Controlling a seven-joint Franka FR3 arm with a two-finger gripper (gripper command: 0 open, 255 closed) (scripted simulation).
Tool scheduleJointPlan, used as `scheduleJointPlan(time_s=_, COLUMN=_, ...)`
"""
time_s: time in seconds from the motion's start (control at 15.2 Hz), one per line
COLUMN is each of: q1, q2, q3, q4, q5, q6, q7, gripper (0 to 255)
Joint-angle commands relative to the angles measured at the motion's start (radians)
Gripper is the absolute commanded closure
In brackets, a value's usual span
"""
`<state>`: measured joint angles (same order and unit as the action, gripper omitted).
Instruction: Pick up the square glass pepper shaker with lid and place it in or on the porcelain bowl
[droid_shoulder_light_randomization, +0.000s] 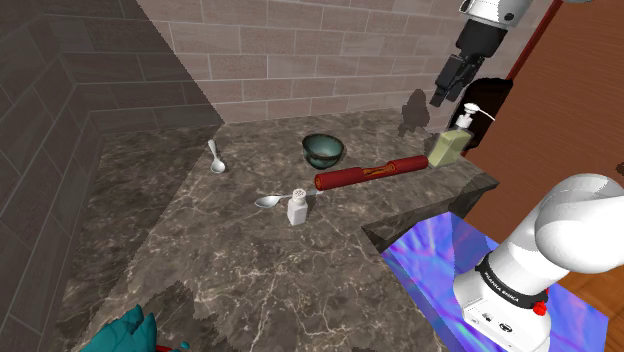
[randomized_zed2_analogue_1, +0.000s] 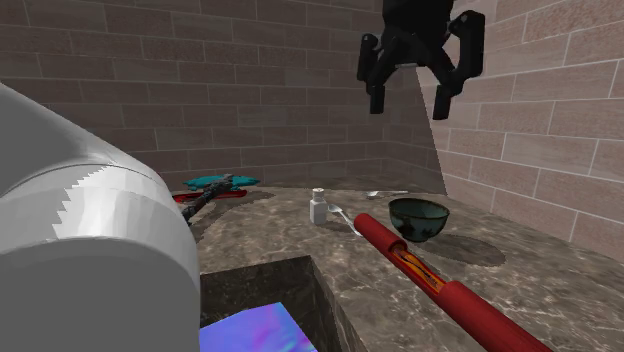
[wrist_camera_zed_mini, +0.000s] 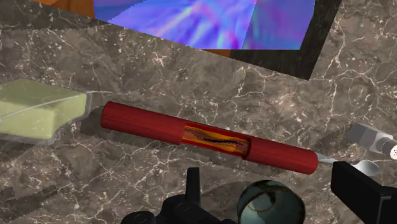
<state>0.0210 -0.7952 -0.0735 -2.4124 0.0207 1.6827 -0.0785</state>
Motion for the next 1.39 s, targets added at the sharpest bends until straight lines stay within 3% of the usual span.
scheduleJointPlan(time_s=0.0, q1=0.0, q2=0.0, q3=0.0, q4=0.0, q5=0.0, q6=0.0, q7=0.0, gripper=0)
scheduleJointPlan(time_s=0.79, q1=0.104, q2=0.189, q3=0.245, q4=-0.045, q5=0.092, q6=0.243, q7=0.207, gripper=0)
scheduleJointPlan(time_s=1.32, q1=0.142, q2=0.406, q3=0.408, q4=0.019, q5=0.084, q6=0.396, q7=0.36, gripper=0)
